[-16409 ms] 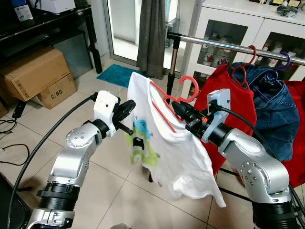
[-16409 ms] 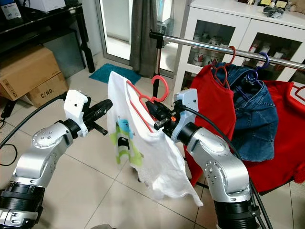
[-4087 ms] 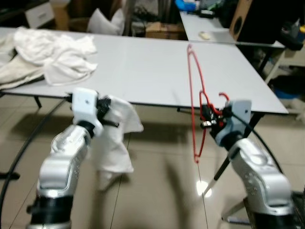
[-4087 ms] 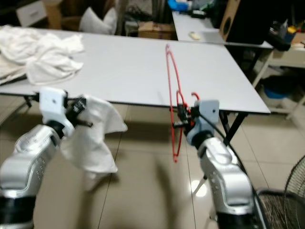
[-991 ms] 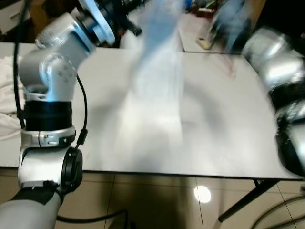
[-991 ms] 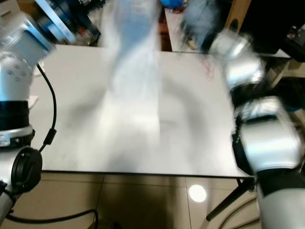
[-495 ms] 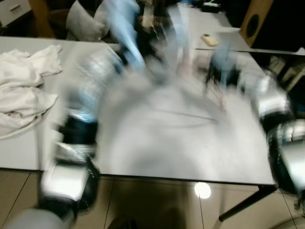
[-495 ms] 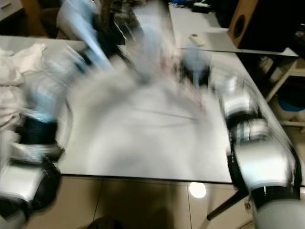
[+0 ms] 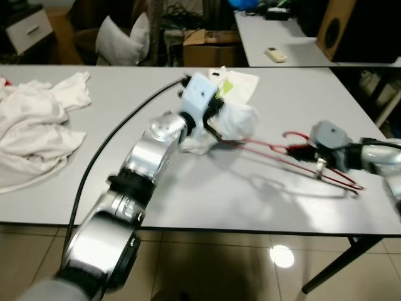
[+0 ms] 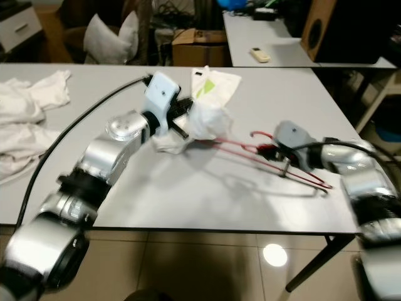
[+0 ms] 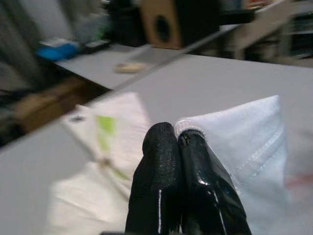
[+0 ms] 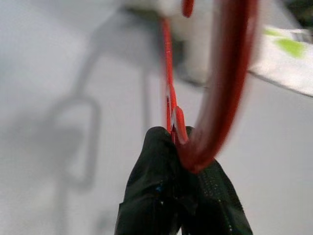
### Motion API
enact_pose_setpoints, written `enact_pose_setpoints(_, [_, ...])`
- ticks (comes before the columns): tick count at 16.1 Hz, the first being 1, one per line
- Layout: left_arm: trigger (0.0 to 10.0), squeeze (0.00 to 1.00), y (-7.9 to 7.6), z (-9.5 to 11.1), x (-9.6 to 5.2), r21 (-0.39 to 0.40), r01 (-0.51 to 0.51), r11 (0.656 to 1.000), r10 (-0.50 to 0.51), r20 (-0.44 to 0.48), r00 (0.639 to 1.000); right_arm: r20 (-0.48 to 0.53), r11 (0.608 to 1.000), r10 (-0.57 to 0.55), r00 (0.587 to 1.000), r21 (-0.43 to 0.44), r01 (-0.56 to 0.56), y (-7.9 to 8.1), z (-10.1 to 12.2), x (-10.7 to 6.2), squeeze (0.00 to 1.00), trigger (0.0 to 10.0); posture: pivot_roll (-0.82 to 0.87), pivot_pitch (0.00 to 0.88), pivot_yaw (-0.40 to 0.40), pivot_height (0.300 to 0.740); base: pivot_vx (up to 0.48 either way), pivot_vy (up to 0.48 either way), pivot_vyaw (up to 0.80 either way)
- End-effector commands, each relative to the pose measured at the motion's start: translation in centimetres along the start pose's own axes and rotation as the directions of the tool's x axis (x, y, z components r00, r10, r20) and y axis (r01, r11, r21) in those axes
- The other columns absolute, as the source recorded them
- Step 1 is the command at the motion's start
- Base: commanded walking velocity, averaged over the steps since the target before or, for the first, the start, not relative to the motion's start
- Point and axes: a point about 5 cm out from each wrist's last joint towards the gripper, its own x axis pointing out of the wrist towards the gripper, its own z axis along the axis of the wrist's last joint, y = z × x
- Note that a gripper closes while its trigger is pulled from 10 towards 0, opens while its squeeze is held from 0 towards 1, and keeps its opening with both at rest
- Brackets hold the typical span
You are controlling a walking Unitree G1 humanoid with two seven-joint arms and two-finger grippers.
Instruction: Hang hanger
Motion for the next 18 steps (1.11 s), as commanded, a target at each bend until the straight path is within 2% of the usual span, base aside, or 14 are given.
enact_pose_setpoints(1, [10.0, 0.00, 1.3, 0.4, 0.1, 0.023, -0.070, 0.997, 0.070, 0.012, 0.997, 0.018, 0.999, 0.039, 0.999, -0.020, -0.039, 0.0, 0.9, -0.9, 0.00, 10.0, -0.01, 0.000, 0.103, 0.740, 0.000, 0.000, 0.00])
enact_pose_setpoints(2, [10.0, 0.00, 2.4, 0.5, 0.3, 0.038, -0.140, 0.989, 0.140, 0.000, 0.990, -0.020, 0.994, 0.106, 0.994, -0.008, -0.107, 0.5, 0.7, -2.7, 0.00, 10.0, -0.02, 0.000, 0.110, 0.740, 0.000, 0.000, 0.00])
enact_pose_setpoints(3, [10.0, 0.00, 2.4, 0.5, 0.3, 0.038, -0.140, 0.989, 0.140, 0.000, 0.990, -0.020, 0.994, 0.106, 0.994, -0.008, -0.107, 0.5, 0.7, -2.7, 0.00, 10.0, -0.02, 0.000, 0.110, 0.740, 0.000, 0.000, 0.00])
enact_pose_setpoints(5, [10.0, 0.00, 2.5, -1.8, 0.2, 0.064, -0.155, 0.986, 0.160, -0.084, 0.984, 0.015, 0.992, 0.125, 0.992, 0.024, -0.125, 0.3, 2.6, -5.4, 0.00, 10.0, -0.03, 0.000, 0.113, 0.740, 0.000, 0.000, 0.00])
enact_pose_setpoints(6, [10.0, 0.00, 1.7, -4.0, -0.2, 0.065, -0.115, 0.991, 0.123, -0.151, 0.981, 0.099, 0.990, 0.124, 0.987, 0.054, -0.130, -0.1, 4.5, -7.3, 0.00, 10.0, -0.03, 0.000, 0.111, 0.740, 0.000, 0.000, 0.00])
enact_pose_setpoints(7, [10.0, 0.00, 1.5, -4.5, -0.3, 0.053, -0.104, 0.993, 0.111, -0.167, 0.980, 0.118, 0.990, 0.123, 0.985, 0.060, -0.131, -0.2, 4.9, -7.7, 0.00, 10.0, -0.03, 0.000, 0.111, 0.740, 0.000, 0.000, 0.00])
enact_pose_setpoints(9, [10.0, 0.00, 0.1, -7.5, -1.2, 0.038, -0.035, 0.999, 0.044, -0.256, 0.966, 0.188, 0.992, 0.094, 0.978, 0.061, -0.107, -0.8, 6.8, -10.4, 0.00, 10.0, -0.04, 0.000, 0.107, 0.740, 0.000, 0.000, 0.00])
enact_pose_setpoints(10, [10.0, 0.00, -0.5, -8.4, -1.5, -0.001, -0.008, 1.000, 0.008, -0.274, 0.962, 0.210, 0.993, 0.077, 0.975, 0.072, -0.094, -1.0, 7.2, -11.2, 0.00, 10.0, -0.04, 0.000, 0.106, 0.740, 0.000, 0.000, 0.00])
enact_pose_setpoints(11, [10.0, 0.00, -0.8, -8.8, -1.6, -0.029, 0.010, 1.000, -0.018, -0.278, 0.960, 0.209, 0.994, 0.054, 0.976, 0.076, -0.072, -1.1, 7.1, -11.5, 0.00, 10.0, -0.04, 0.000, 0.106, 0.740, 0.000, 0.000, 0.00])
enact_pose_setpoints(12, [10.0, 0.00, -1.7, -9.3, -1.9, -0.065, 0.098, 0.993, -0.111, -0.259, 0.960, 0.190, 0.995, -0.004, 0.982, 0.098, -0.015, -1.3, 6.9, -11.7, 0.00, 10.0, -0.04, 0.000, 0.105, 0.740, 0.000, 0.000, 0.00])
enact_pose_setpoints(13, [10.0, 0.00, -2.4, -9.5, -2.2, -0.074, 0.174, 0.982, -0.187, -0.231, 0.955, 0.178, 0.993, -0.041, 0.983, 0.115, 0.020, -1.1, 6.6, -11.3, 0.00, 10.0, -0.04, 0.000, 0.103, 0.740, 0.000, 0.000, 0.00])
enact_pose_setpoints(14, [10.0, 0.00, -2.6, -9.5, -2.4, -0.075, 0.194, 0.978, -0.206, -0.222, 0.953, 0.175, 0.992, -0.050, 0.983, 0.120, 0.029, -0.9, 6.5, -11.0, 0.00, 10.0, -0.04, 0.000, 0.101, 0.740, 0.000, 0.000, 0.00])
enact_pose_setpoints(15, [10.0, 1.00, -2.9, -9.5, -2.7, -0.091, 0.231, 0.969, -0.245, -0.199, 0.949, 0.174, 0.988, -0.086, 0.981, 0.138, 0.062, -0.8, 6.2, -10.5, 0.00, 10.0, -0.04, 0.000, 0.100, 0.740, 0.000, 0.000, 0.00])
enact_pose_setpoints(18, [10.0, 1.00, -5.0, -8.0, -4.8, -0.092, 0.422, 0.902, -0.430, -0.099, 0.898, 0.168, 0.952, -0.274, 0.947, 0.187, 0.242, -0.7, 5.7, -8.1, 0.00, 10.0, -0.03, 0.000, 0.091, 0.740, 0.000, 0.000, 0.00])
